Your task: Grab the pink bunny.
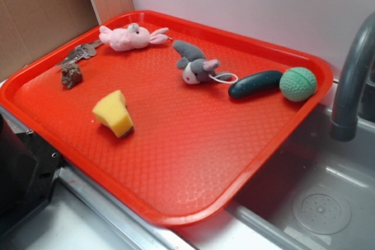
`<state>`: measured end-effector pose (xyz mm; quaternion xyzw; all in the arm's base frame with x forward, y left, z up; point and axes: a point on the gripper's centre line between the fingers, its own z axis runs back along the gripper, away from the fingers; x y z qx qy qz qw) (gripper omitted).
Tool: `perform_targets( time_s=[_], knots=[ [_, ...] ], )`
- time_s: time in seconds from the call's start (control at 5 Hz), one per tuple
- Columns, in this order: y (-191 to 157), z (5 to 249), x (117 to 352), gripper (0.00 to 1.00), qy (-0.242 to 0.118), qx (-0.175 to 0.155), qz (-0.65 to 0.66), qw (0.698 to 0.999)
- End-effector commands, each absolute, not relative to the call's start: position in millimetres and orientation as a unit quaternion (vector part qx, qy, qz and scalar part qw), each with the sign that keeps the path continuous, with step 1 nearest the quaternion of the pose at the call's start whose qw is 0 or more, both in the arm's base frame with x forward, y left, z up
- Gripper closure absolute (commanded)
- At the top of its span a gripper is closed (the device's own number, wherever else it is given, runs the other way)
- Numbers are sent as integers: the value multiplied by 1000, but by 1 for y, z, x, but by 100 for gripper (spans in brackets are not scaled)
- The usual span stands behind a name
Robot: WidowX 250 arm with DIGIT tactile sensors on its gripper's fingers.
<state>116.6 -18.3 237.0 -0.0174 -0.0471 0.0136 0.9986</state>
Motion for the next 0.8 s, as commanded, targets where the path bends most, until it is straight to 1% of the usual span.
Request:
perform_targets(
  time_s=[0.0, 0.2, 0.4, 0.6],
  knots=[
    [-18, 237, 117, 0, -47, -17, 14, 999],
    [14, 212, 167, 0, -126, 38, -94, 987],
    [33, 194, 201, 0, -117, 69, -169, 976],
    [33, 194, 201, 0, -117, 69, -169, 976]
  ],
)
